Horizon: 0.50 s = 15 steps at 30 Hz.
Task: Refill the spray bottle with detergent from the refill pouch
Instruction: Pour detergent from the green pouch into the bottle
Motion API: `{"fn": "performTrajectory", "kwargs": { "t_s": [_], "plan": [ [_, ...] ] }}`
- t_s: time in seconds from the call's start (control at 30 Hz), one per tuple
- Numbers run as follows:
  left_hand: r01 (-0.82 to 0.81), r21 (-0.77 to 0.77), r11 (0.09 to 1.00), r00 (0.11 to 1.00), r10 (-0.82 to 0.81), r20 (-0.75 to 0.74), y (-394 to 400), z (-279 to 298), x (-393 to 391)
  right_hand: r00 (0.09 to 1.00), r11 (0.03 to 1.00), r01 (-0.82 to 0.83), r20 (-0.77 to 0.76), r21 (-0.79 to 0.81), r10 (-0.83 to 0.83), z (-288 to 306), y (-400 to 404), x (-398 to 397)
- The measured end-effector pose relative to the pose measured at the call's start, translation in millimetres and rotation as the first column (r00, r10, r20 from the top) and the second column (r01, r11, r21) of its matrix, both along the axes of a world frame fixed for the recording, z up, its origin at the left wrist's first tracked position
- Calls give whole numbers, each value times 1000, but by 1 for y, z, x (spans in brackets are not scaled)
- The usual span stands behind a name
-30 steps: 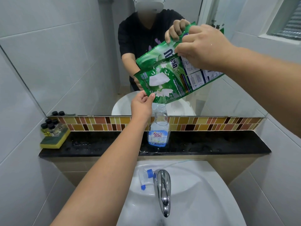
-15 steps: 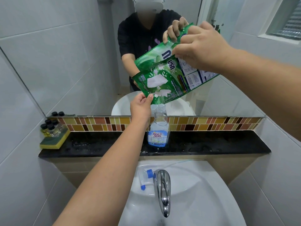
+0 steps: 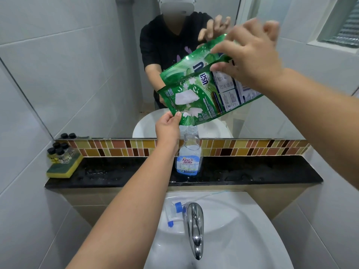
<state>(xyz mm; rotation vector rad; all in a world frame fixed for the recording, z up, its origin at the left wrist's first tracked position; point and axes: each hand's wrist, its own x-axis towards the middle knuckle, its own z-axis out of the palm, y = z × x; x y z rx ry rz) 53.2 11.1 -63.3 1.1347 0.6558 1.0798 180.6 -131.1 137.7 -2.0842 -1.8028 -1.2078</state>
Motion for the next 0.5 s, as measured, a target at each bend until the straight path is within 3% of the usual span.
{"fn": "performTrajectory", "kwargs": {
  "t_s": [0.07, 0.13, 0.2, 0.23, 0.3, 0.33, 0.5],
  "plan": [
    [-2, -20, 1000, 1000, 2, -6, 1, 1, 1, 982, 966, 38, -188, 257, 12, -5, -12, 6],
    [1, -42, 999, 1000, 0, 9, 0, 3, 1, 878, 878, 178, -475, 444, 62, -17, -28, 11],
    [11, -52, 999, 999, -10, 31, -1, 6, 2, 643, 883, 270, -755, 383, 130, -34, -40, 16],
    [14, -53, 999, 999, -12, 32, -2, 7, 2, 499, 910, 236, -846, 341, 188, -42, -45, 19],
    [12, -49, 999, 1000, -10, 28, -1, 8, 3, 243, 928, 134, -919, 348, 309, -53, -47, 24],
    [9, -47, 999, 1000, -8, 26, -2, 8, 3, 194, 920, 109, -916, 376, 351, -56, -47, 26],
    [25, -26, 999, 999, -24, 35, -4, 9, -1, 266, 876, 118, -865, 468, 426, -57, -42, 35]
  ]
}}
